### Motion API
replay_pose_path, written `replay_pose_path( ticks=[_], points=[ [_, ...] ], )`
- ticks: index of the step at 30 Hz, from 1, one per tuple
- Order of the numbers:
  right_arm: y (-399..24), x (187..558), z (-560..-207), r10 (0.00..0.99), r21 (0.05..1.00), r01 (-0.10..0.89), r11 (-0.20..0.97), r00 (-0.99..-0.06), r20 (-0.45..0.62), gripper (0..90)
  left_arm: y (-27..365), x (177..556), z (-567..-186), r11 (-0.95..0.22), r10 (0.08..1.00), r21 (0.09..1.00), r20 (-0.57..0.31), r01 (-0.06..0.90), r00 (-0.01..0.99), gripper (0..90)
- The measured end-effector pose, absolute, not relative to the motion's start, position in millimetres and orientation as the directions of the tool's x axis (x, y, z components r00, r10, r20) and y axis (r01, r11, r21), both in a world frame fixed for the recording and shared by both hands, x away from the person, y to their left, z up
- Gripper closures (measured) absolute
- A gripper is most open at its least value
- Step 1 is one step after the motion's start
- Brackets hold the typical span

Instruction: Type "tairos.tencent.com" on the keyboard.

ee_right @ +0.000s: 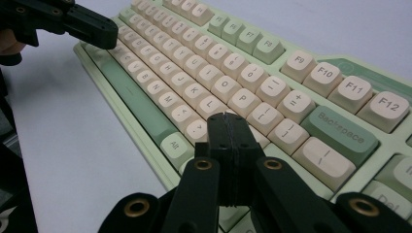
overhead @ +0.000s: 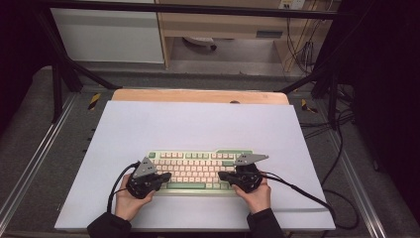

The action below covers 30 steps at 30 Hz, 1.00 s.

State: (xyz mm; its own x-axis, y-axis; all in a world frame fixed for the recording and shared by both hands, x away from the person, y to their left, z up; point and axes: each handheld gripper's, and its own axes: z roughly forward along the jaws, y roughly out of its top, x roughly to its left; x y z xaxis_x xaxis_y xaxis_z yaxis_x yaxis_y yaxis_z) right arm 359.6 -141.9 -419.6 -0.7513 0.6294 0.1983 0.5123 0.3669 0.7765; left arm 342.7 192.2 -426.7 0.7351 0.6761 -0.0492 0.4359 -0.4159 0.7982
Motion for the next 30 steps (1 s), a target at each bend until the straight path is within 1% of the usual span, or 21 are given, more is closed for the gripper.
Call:
replay_pose_path(
  ticks=[14, 30],
  points=[
    [-136, 365, -419, 0.642, 0.772, 0.517, 0.37, -0.743, 0.19, 90.0, 203, 342, -425, -0.404, 0.684, 0.803, -0.052, 0.438, 0.728, 89.5],
    [-105, 377, -419, 0.629, 0.774, 0.508, 0.378, -0.754, 0.188, 90.0, 207, 343, -425, -0.401, 0.691, 0.803, -0.052, 0.441, 0.721, 89.5]
  ],
)
